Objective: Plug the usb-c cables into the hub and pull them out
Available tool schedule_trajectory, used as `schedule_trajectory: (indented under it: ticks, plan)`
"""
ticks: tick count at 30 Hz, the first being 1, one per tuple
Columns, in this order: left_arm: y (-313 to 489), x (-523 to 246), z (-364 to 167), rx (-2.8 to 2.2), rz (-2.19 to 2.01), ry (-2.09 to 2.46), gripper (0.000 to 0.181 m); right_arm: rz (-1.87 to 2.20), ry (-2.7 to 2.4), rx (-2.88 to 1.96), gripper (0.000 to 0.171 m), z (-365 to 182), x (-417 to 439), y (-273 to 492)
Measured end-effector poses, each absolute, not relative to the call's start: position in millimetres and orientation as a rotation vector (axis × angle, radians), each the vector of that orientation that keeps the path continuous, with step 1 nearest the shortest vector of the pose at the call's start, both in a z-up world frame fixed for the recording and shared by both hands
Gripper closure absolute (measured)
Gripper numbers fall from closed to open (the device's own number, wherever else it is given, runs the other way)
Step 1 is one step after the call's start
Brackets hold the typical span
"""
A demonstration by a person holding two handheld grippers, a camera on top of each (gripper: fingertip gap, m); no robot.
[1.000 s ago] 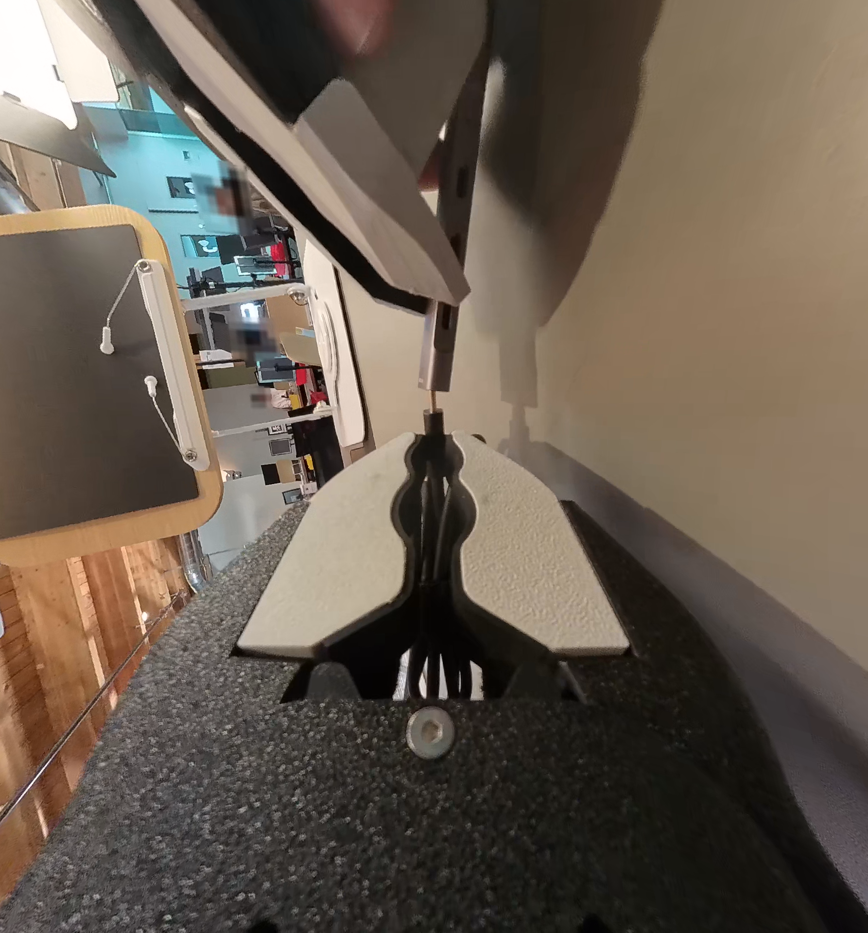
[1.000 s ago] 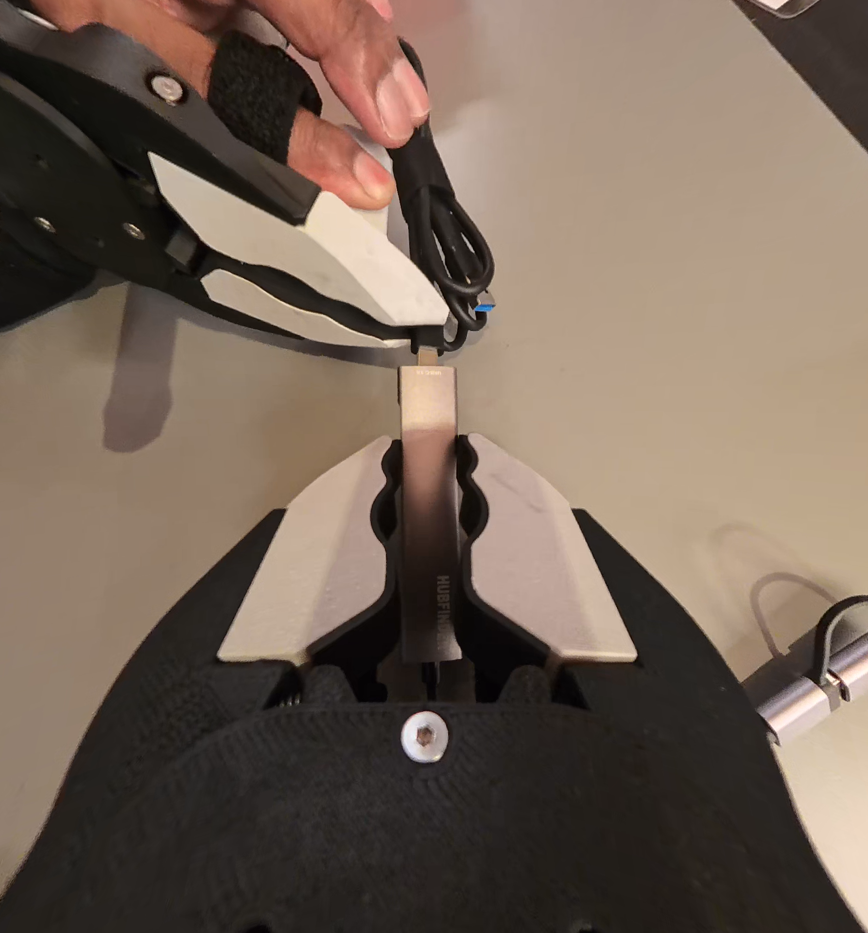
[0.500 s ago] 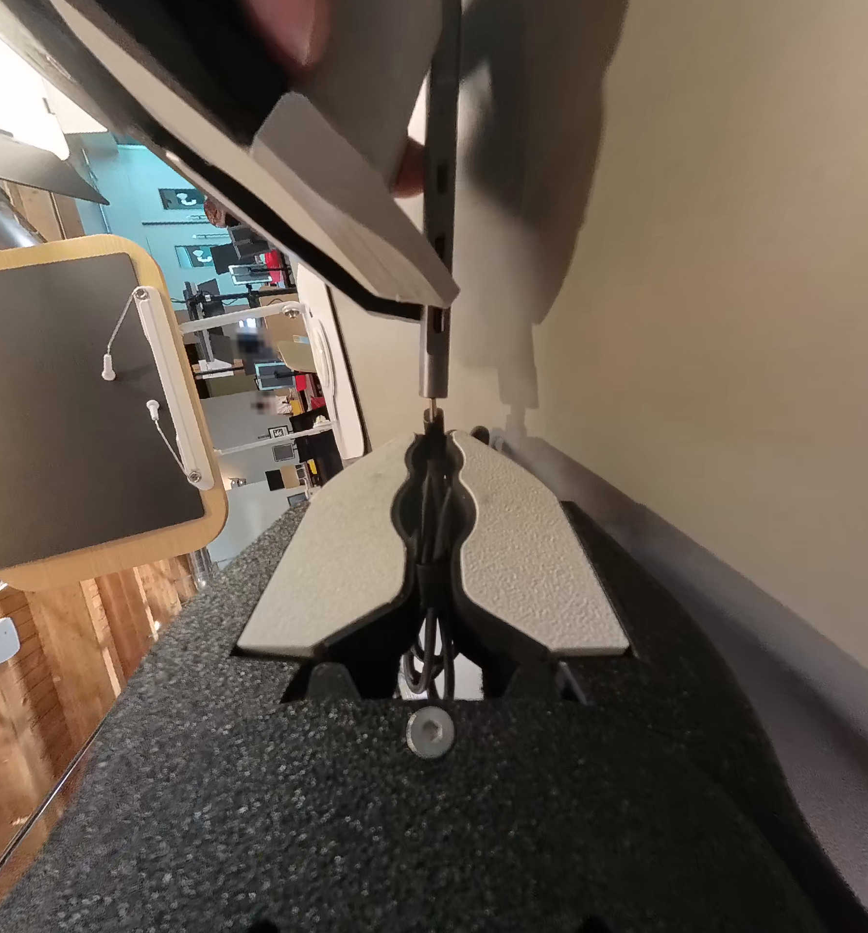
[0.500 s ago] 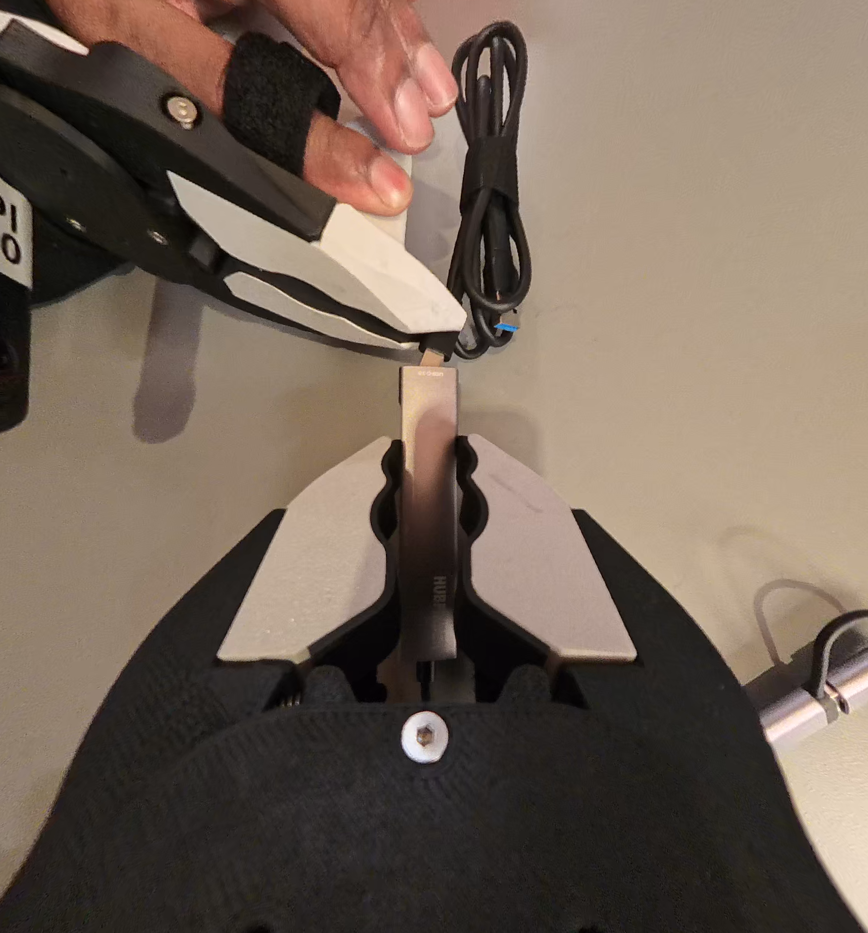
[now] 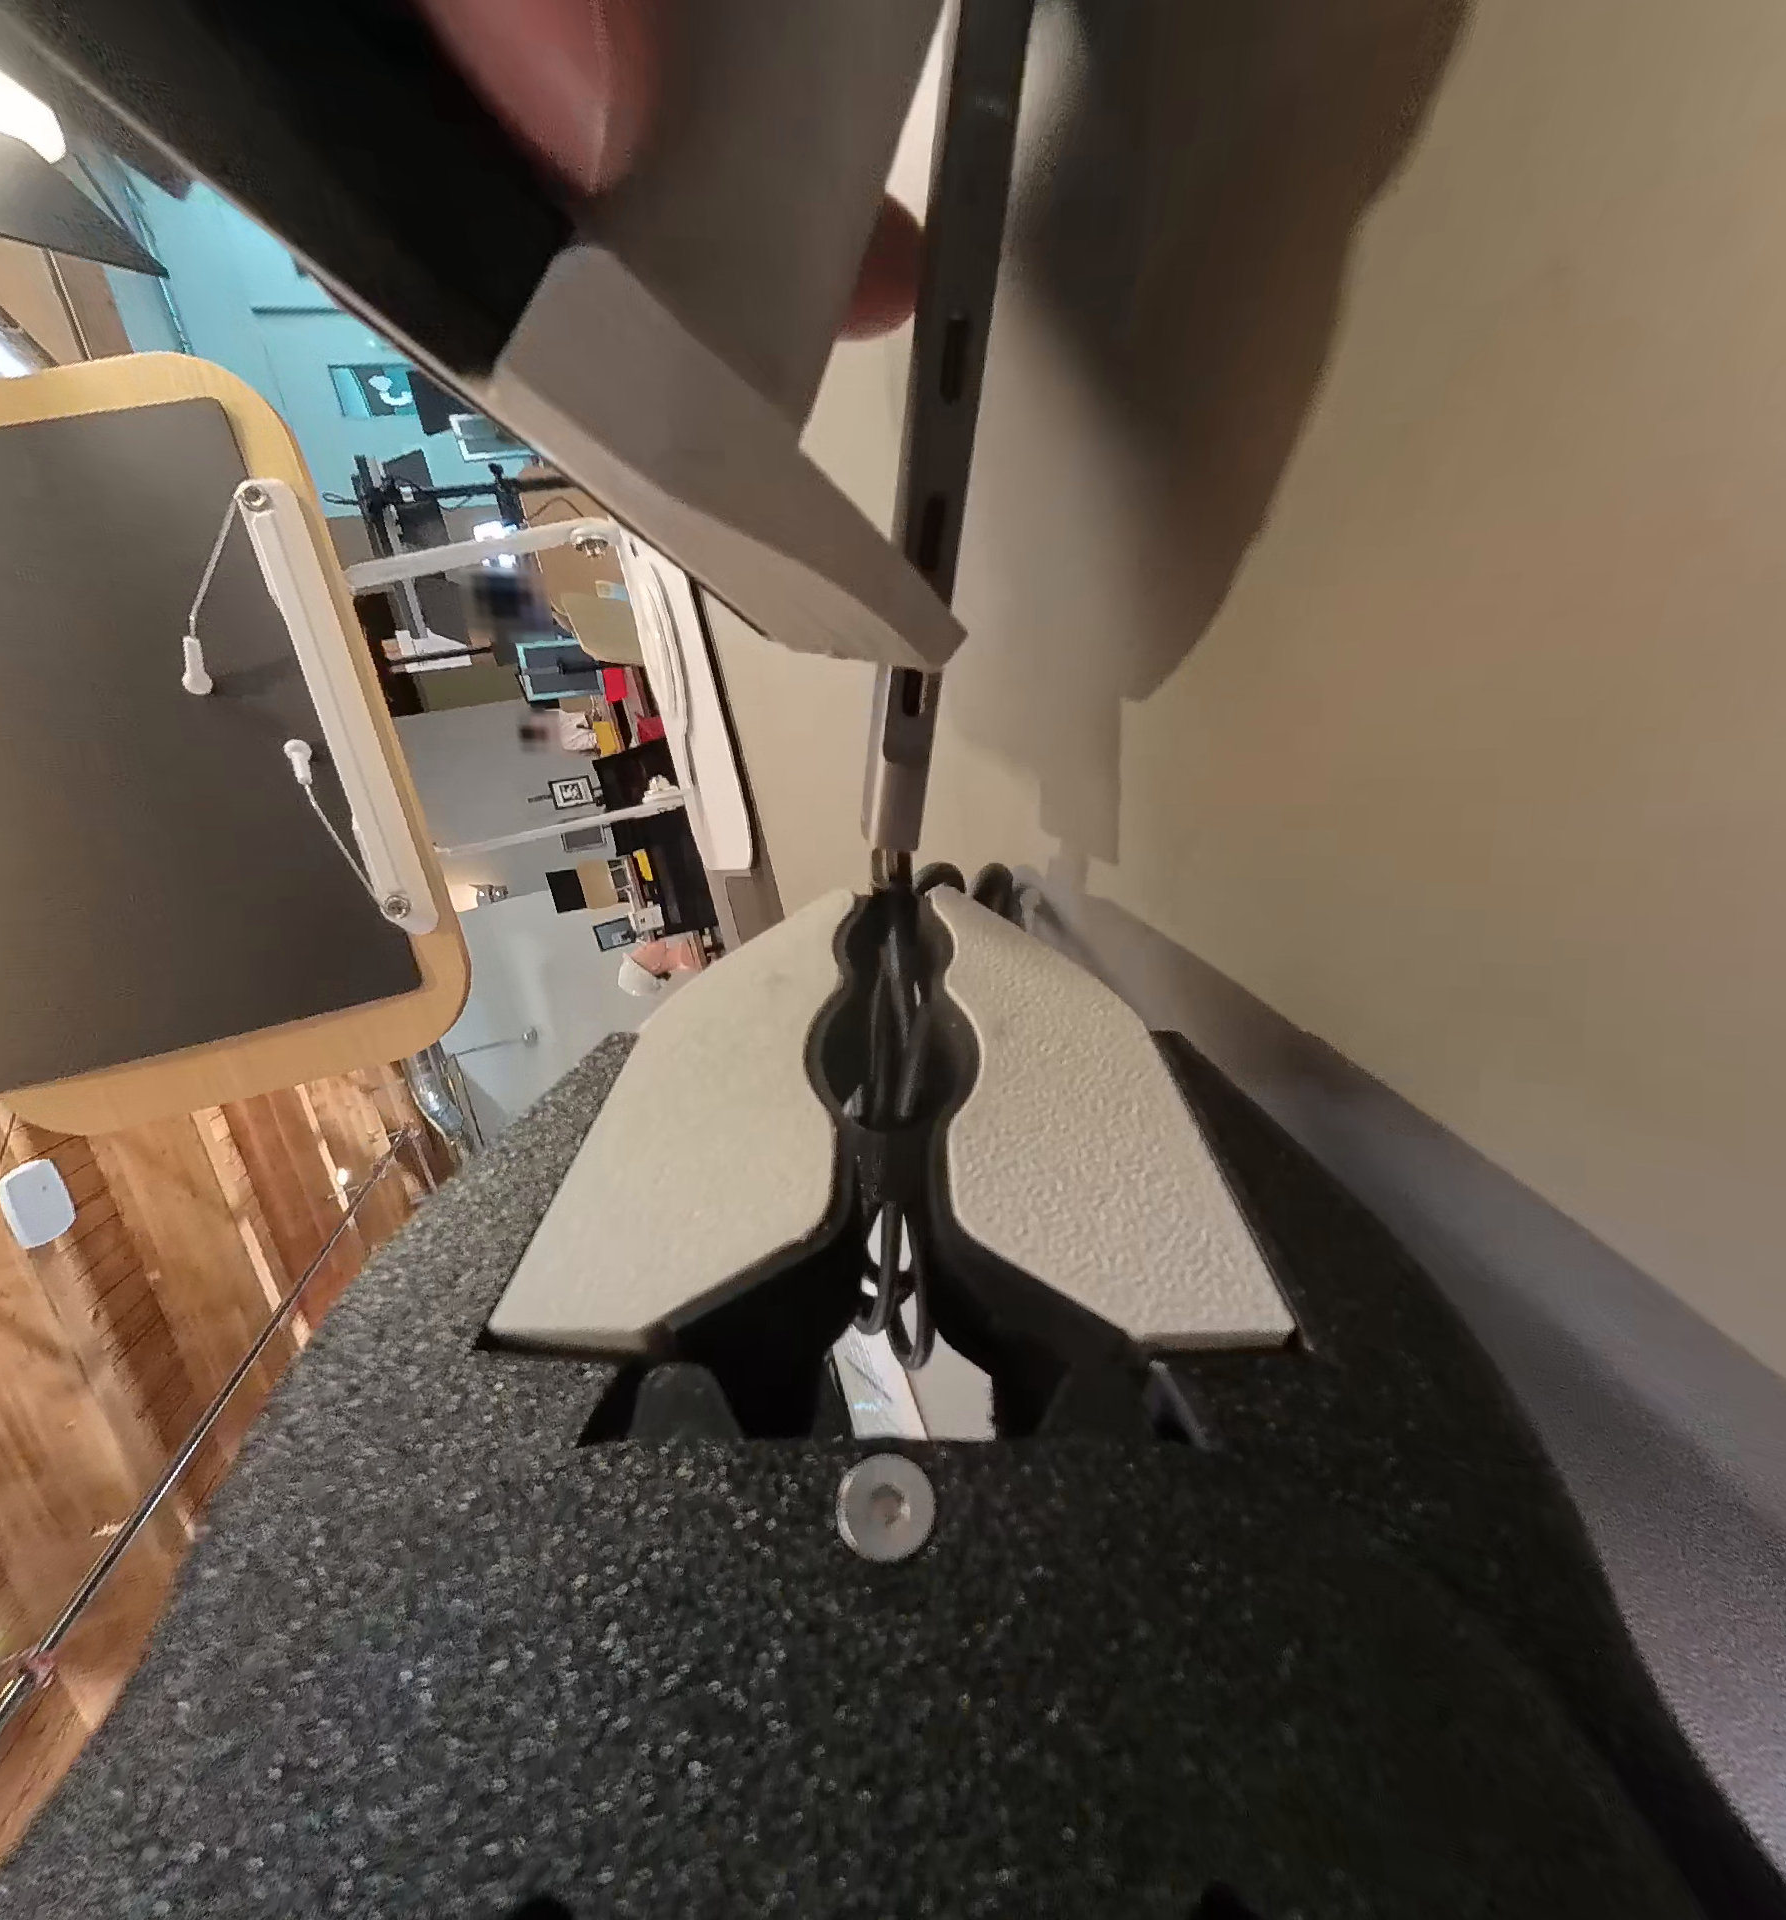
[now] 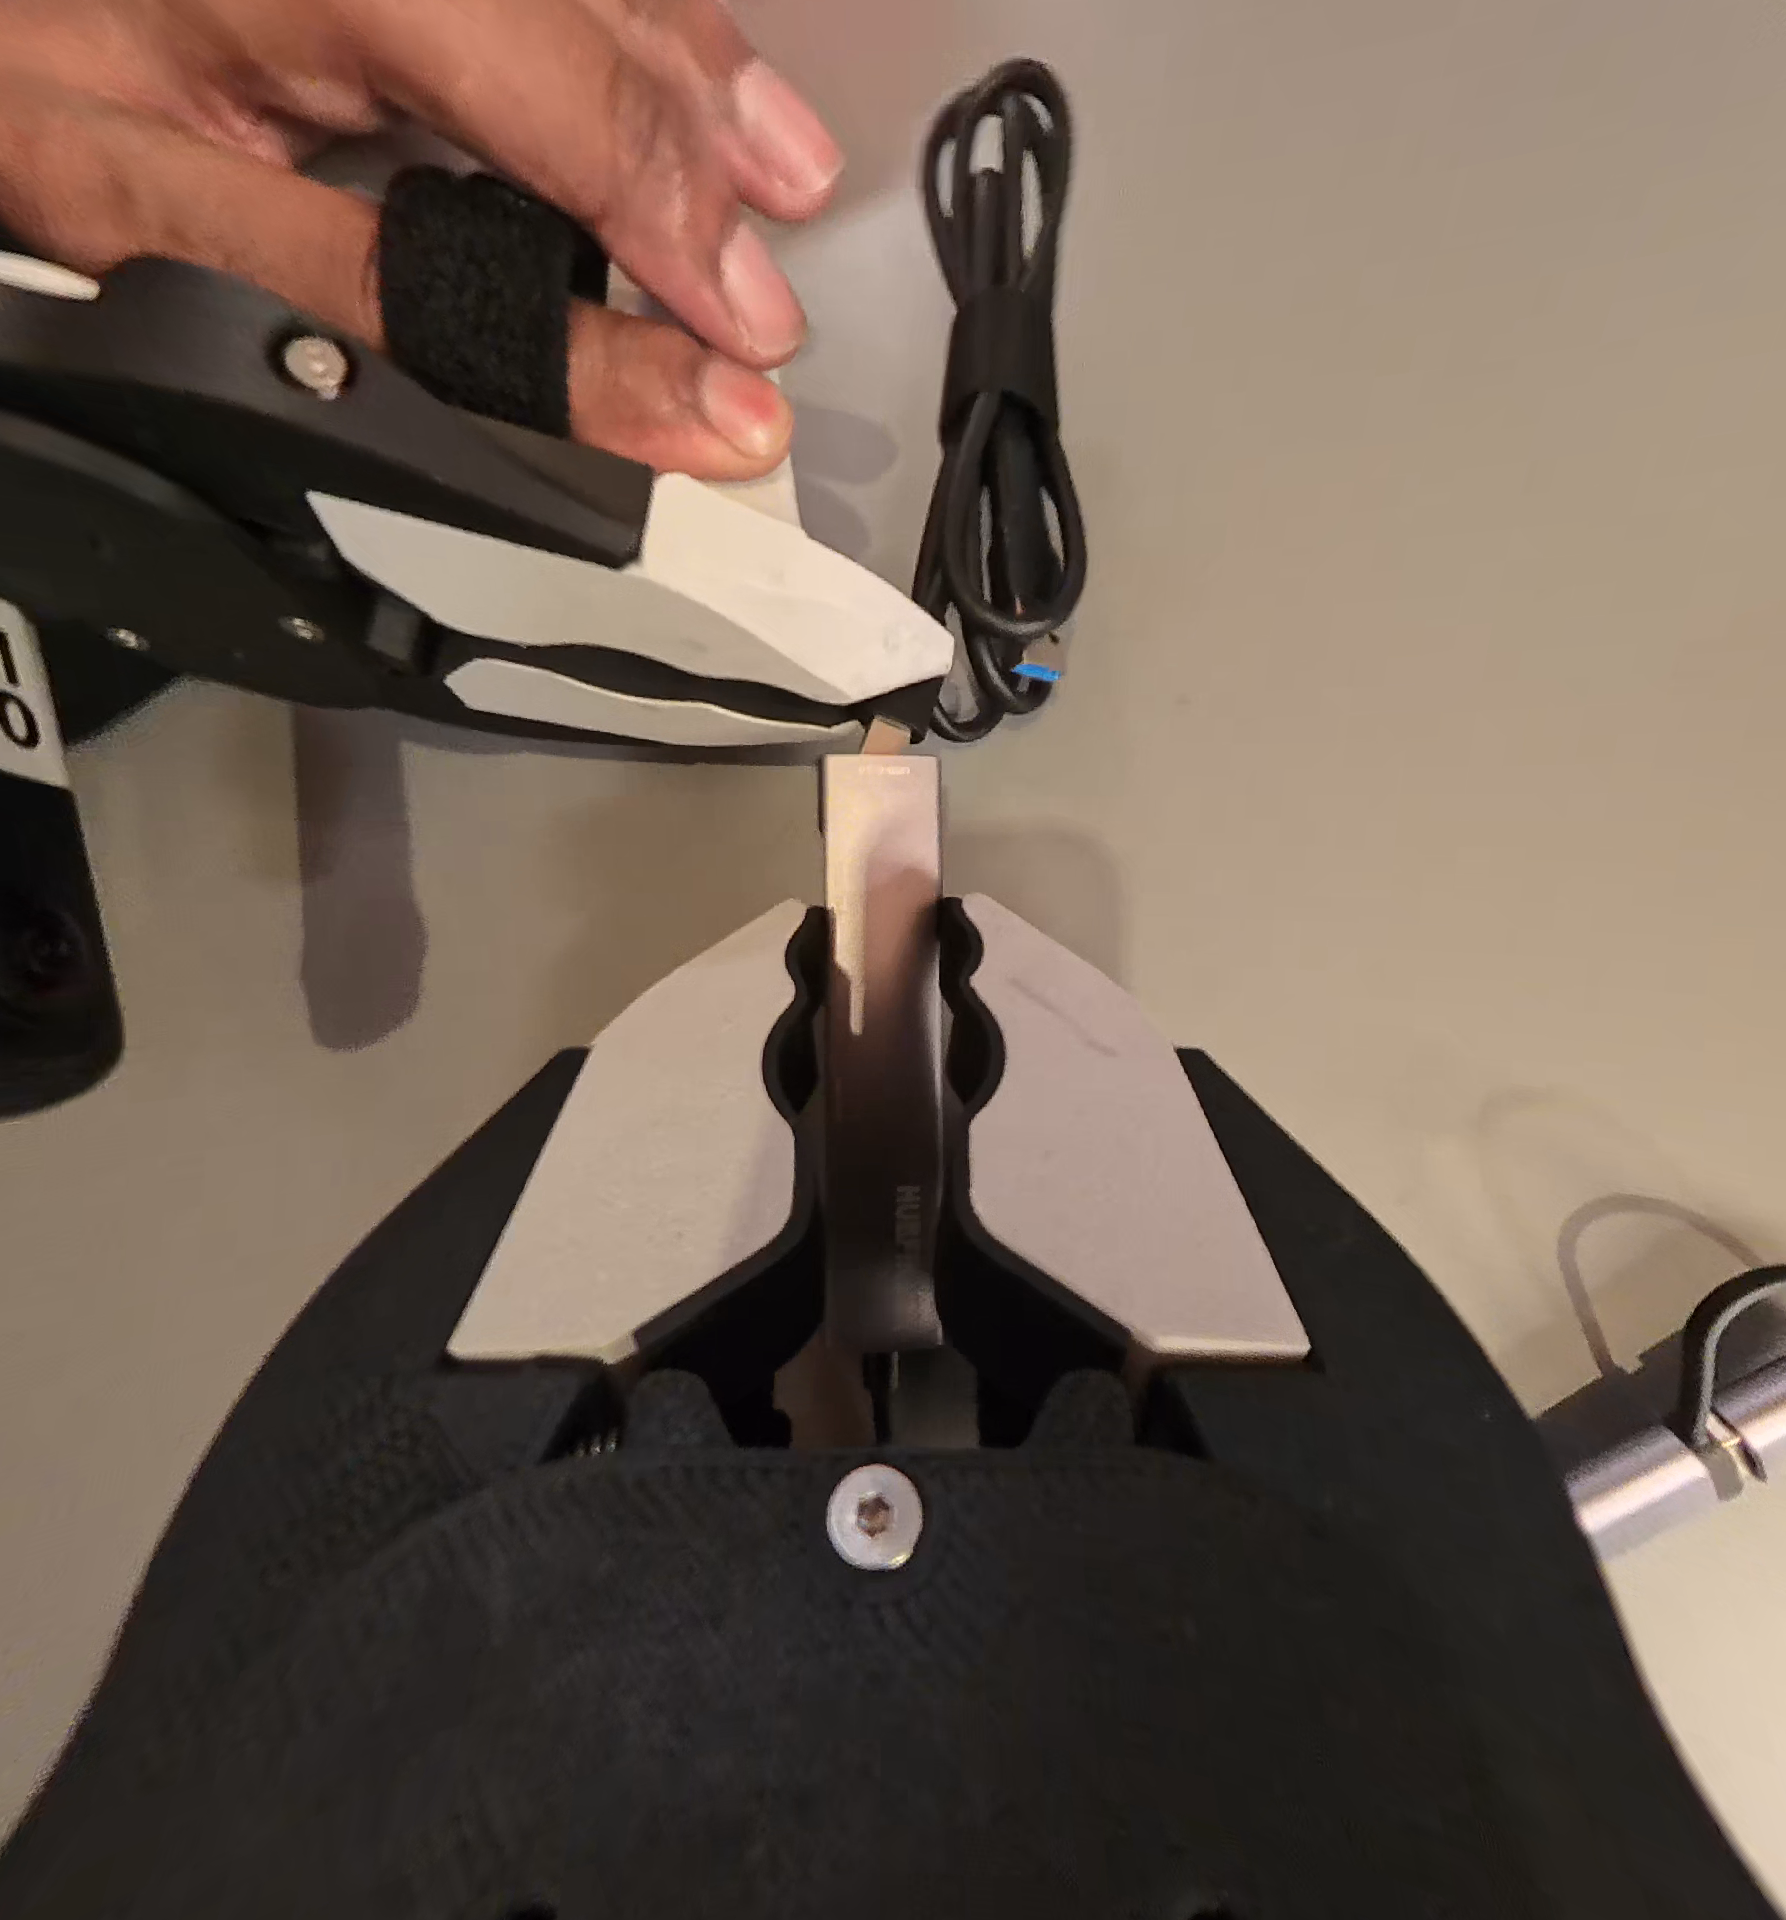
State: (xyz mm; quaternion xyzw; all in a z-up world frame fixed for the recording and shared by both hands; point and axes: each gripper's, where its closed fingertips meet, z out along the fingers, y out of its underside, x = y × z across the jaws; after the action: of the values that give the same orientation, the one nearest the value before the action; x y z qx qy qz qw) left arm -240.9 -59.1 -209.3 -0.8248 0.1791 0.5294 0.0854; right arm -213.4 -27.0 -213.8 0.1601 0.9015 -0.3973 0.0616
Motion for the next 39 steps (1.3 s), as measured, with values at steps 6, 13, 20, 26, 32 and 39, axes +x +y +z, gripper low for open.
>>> schedule_trajectory:
  ticks: [6, 13, 20, 26, 32, 39]
  plan:
    - [-65.6, -243.8, -210.9, -2.511, 1.602, 0.518, 0.175, -1.185, 2.677, 0.654, 0.151, -216.3, -216.8, -33.7]
    - [-68.2, -243.3, -213.8, -2.581, 1.613, 0.523, 0.174, -1.158, 2.669, 0.778, 0.151, -220.2, -218.5, -37.7]
    - [-65.0, -235.0, -216.0, -2.567, 1.545, 0.591, 0.175, -1.133, 2.735, 0.626, 0.151, -221.0, -212.0, -36.7]
    - [-62.4, -229.2, -218.1, -2.549, 1.476, 0.602, 0.175, -1.133, 2.778, 0.513, 0.151, -221.0, -207.1, -37.7]
    - [-62.4, -229.2, -216.6, -2.543, 1.474, 0.575, 0.175, -1.164, 2.784, 0.511, 0.151, -219.1, -209.0, -39.6]
    - [-63.1, -229.9, -214.5, -2.539, 1.482, 0.54, 0.175, -1.195, 2.764, 0.581, 0.152, -216.9, -212.9, -42.2]
